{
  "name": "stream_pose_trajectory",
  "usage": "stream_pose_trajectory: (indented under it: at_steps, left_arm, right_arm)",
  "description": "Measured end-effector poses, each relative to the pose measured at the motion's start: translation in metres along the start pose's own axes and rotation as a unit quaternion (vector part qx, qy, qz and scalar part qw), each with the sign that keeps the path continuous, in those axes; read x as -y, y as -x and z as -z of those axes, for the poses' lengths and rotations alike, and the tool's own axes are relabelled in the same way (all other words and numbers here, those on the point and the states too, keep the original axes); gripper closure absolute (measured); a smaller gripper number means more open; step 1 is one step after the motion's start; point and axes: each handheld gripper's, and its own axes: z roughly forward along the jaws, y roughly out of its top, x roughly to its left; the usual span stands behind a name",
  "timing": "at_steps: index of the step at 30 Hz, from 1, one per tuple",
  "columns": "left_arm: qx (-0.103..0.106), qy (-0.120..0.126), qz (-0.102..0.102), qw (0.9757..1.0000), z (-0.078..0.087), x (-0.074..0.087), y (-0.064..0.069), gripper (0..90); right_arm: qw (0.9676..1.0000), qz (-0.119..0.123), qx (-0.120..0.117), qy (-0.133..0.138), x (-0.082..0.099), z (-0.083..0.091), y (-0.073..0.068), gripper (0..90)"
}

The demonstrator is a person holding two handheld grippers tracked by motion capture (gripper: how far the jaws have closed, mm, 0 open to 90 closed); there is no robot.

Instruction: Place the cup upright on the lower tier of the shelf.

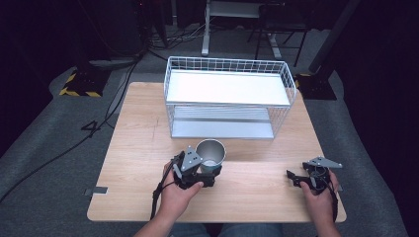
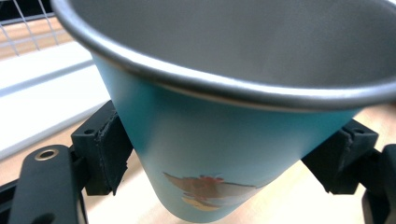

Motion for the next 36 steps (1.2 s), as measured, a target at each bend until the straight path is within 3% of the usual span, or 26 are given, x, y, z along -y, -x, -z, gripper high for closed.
stream_pose_trajectory:
  at_steps: [18, 20, 25, 36]
  left_arm:
    - [-0.024, 0.01, 0.025, 0.9994, -0.036, -0.031, -0.028, 18.7]
    - [-0.024, 0.009, 0.023, 0.9994, -0.04, -0.034, -0.03, 18.8]
    - [-0.016, 0.011, 0.043, 0.9989, -0.05, -0.037, -0.035, 18.7]
    - [-0.046, 0.012, 0.044, 0.9979, -0.074, -0.042, -0.053, 18.7]
  right_arm:
    - [1.0, 0.0, 0.0, 0.0, 0.0, 0.0, 0.0, 20.7]
    - [1.0, 0.0, 0.0, 0.0, 0.0, 0.0, 0.0, 20.7]
    - [1.0, 0.0, 0.0, 0.0, 0.0, 0.0, 0.0, 20.7]
    - [1.0, 0.0, 0.0, 0.0, 0.0, 0.0, 0.0, 20.7]
